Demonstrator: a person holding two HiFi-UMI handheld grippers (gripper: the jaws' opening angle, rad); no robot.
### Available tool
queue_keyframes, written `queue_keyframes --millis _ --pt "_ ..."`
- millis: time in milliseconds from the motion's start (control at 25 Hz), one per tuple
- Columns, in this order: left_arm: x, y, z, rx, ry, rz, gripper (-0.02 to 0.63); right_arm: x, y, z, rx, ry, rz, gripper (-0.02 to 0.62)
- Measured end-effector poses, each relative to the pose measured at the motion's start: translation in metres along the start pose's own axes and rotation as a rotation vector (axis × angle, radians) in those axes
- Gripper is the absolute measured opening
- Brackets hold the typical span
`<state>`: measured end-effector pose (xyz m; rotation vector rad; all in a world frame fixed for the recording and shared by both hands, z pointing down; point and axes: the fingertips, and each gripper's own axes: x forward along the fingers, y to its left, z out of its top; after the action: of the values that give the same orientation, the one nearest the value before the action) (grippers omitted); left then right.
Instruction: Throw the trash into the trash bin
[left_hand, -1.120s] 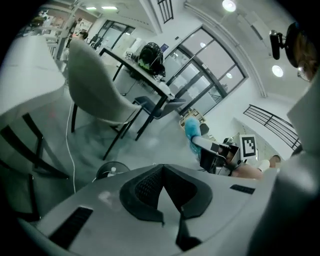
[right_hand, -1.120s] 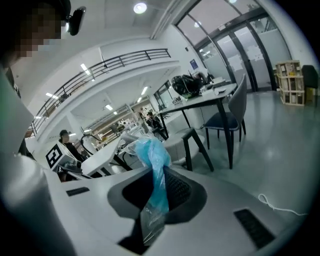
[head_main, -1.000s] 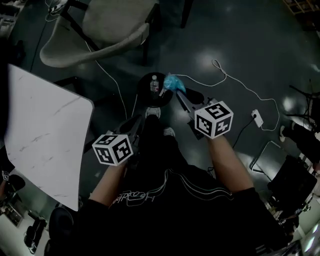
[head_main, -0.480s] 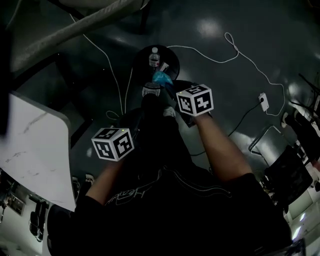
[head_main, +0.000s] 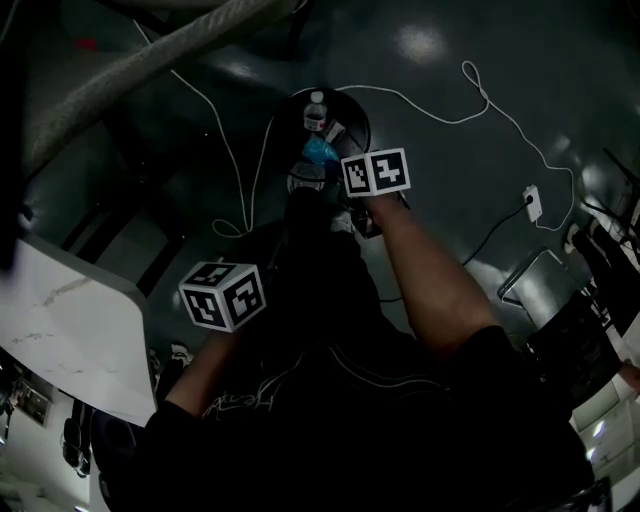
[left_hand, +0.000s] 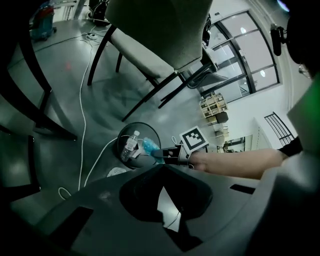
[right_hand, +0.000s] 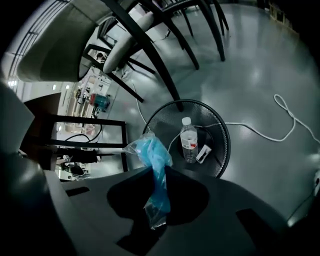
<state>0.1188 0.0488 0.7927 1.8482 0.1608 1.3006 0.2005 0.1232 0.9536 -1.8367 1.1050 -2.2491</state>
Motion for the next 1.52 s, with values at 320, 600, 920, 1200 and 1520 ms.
queue_keyframes --millis 320,600,920,1200,1520 --pt "0.0 0.01 0.003 -0.008 0.015 0.02 0.005 0.022 0.002 0.016 0.027 -0.017 -0.004 0.292" --pt "-0.003 0.002 -0.006 0.006 0.003 0.009 0.005 0.007 0.0 0.004 0.001 -0.017 -0.009 0.296" --pt "-0.013 -0.027 -0.022 0.054 -0.084 -0.001 0.005 -0.058 0.007 -0.014 -0.058 -0.207 0.04 0.293" --pt "-0.061 -0.082 -0.039 0.127 -0.22 -0.014 0.005 -0.212 0.068 -0.027 -0.457 -0.472 -0.095 0.116" --pt "-0.149 -0.206 -0.026 0.404 -0.447 -0.07 0.005 -0.415 0.181 -0.089 -0.759 -0.661 0.061 0.043"
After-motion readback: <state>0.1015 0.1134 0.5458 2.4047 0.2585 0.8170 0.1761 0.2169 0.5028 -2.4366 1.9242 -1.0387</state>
